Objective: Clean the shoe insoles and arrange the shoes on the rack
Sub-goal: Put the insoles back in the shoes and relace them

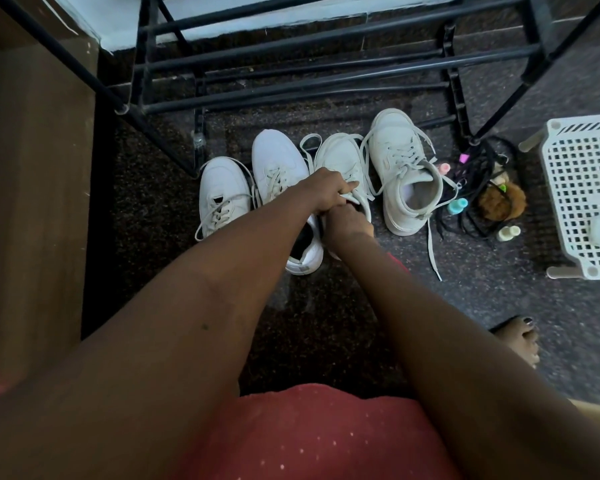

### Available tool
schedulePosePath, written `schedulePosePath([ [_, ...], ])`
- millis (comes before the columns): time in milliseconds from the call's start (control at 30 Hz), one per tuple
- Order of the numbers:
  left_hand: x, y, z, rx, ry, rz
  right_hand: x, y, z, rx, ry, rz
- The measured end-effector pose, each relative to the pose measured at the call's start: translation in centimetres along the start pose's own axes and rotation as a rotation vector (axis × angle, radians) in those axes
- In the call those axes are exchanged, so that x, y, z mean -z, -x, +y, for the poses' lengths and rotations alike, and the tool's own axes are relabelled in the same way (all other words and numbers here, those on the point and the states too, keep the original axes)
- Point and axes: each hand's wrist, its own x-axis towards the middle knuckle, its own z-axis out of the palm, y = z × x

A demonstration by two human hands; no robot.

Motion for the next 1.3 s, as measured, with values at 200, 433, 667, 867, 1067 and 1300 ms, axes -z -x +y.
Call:
schedulePosePath([
  [200,0.1,0.2,0.2,-0.023,-0.026,0.004,-2.4,0.4,-0.8,-0.109,0.31,-0.036],
  [433,0.4,0.8,0.2,-0.048,-0.009,-0.004,-2.4,-0.3,0.2,-0.136,0.096,-0.099],
  [667,0.3,0.8,0.3,-0.04,0.015,0.013,-2.6,-0.3,1.0,-0.043,0.181,0.016],
  [867,0.2,0.7,0.5,-0.04,0.002,-0.006,-2.2,-1.7,1.7,0.0,0.181,-0.065],
  [1067,0.0,0.7,0.4,-0.058,-0.024,0.001,-1.0,-1.6,1.4,-0.005,0.209,-0.222],
  [1300,0.2,0.2,0.3,-0.032,-0.045,-0.013,-3.3,0.3,2.5,0.135,0.068,0.135],
])
